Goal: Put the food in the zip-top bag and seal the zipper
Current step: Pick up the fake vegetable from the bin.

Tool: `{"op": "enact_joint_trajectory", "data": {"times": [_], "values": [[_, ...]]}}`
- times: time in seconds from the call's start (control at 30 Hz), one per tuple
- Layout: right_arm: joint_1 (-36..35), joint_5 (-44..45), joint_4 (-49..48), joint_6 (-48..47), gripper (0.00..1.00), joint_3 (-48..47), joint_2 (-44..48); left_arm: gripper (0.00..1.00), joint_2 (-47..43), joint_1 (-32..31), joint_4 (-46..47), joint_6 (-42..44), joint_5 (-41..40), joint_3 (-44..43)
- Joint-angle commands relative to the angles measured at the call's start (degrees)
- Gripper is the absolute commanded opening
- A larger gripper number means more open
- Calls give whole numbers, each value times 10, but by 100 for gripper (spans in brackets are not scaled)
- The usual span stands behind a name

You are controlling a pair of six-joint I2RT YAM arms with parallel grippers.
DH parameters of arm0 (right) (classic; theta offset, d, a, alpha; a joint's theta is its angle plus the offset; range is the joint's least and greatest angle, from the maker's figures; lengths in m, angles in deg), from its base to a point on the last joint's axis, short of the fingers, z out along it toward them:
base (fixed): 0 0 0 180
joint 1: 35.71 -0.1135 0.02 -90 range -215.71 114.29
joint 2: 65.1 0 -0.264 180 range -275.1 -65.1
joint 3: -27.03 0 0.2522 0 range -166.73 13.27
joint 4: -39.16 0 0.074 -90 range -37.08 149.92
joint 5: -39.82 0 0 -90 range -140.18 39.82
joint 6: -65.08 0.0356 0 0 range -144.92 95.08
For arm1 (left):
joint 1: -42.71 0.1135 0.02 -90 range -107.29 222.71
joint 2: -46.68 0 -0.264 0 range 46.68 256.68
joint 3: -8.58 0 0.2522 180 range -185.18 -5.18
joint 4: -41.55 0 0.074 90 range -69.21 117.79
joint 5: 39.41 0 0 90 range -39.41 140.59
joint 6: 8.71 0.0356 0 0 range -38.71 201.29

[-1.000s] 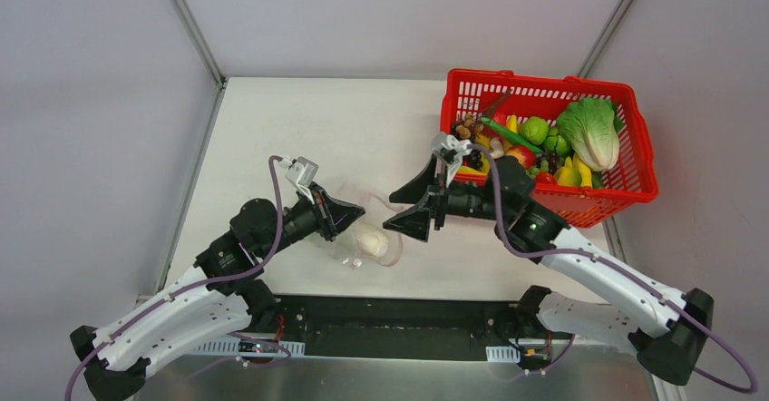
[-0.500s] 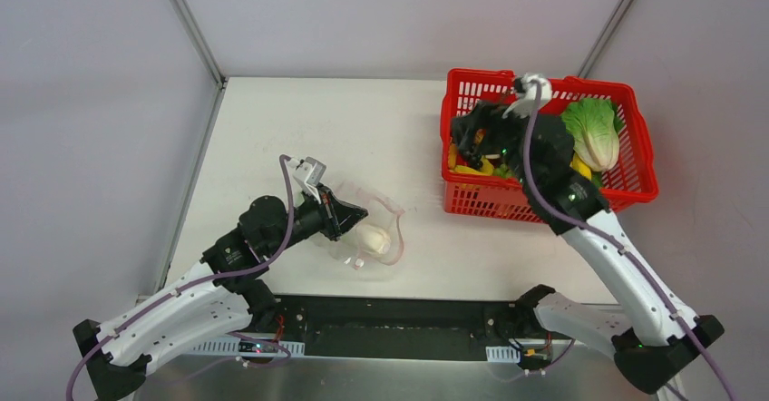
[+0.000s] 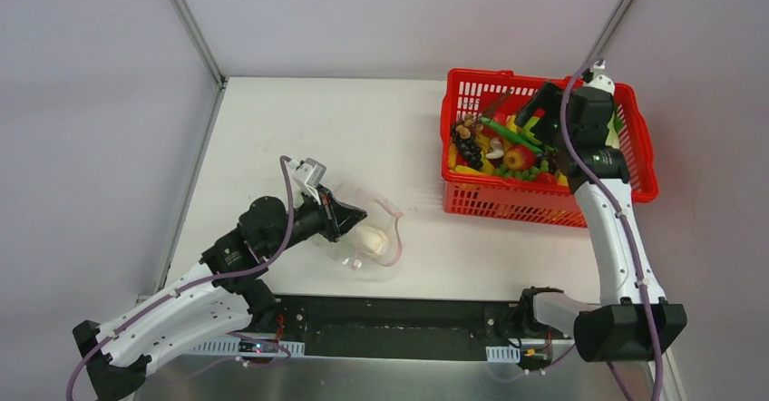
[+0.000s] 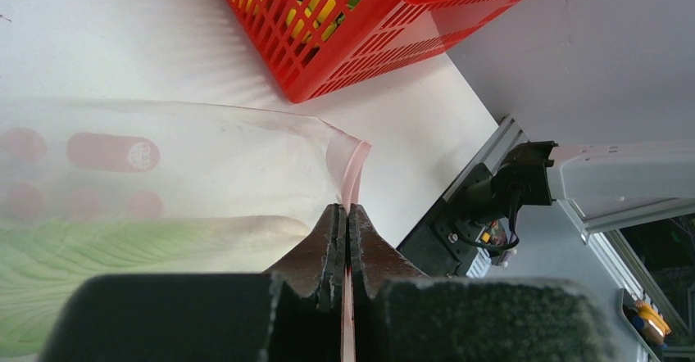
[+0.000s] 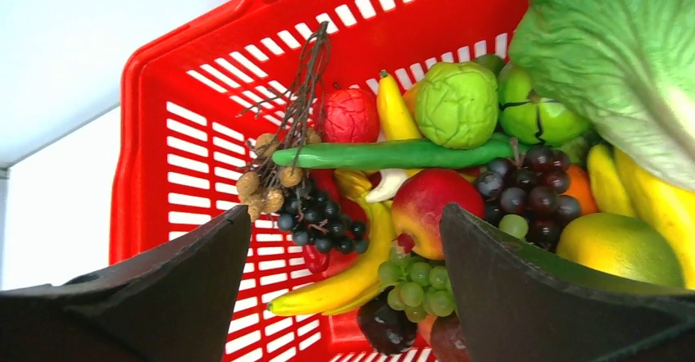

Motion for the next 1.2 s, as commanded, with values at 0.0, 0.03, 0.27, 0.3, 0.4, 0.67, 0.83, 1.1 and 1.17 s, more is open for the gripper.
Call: {"op": "enact_joint_trajectory", "data": {"times": [0.0, 0.03, 0.27, 0.3, 0.4, 0.67, 0.83, 1.1, 1.17], "values": [[16, -124, 0, 45, 86, -12, -29, 0, -11, -3, 16, 14, 5, 3], [16, -143, 2, 47, 85, -12, -43, 0, -11, -3, 16, 15, 5, 3], [16, -192, 11, 99, 84, -24, -138, 0, -13, -3, -7, 23, 5, -3], [16, -187, -8, 102, 84, -17, -139, 0, -14, -3, -8, 22, 3, -3], [16, -144, -71, 120, 82, 12, -129, 0, -17, -3, -10, 22, -1, -2], [17, -106, -34, 127, 83, -62, -200, 0, -13, -3, -14, 23, -6, -8], [11, -212, -137, 14, 83, 3, -176, 0, -11, -3, -16, 23, -5, -11], [9, -250, -285, -312, 82, 104, -130, 0, -6, -3, -21, 27, -1, -15], [9, -258, -280, -342, 80, 98, -135, 0, -2, -3, -23, 30, 2, -19]]}}
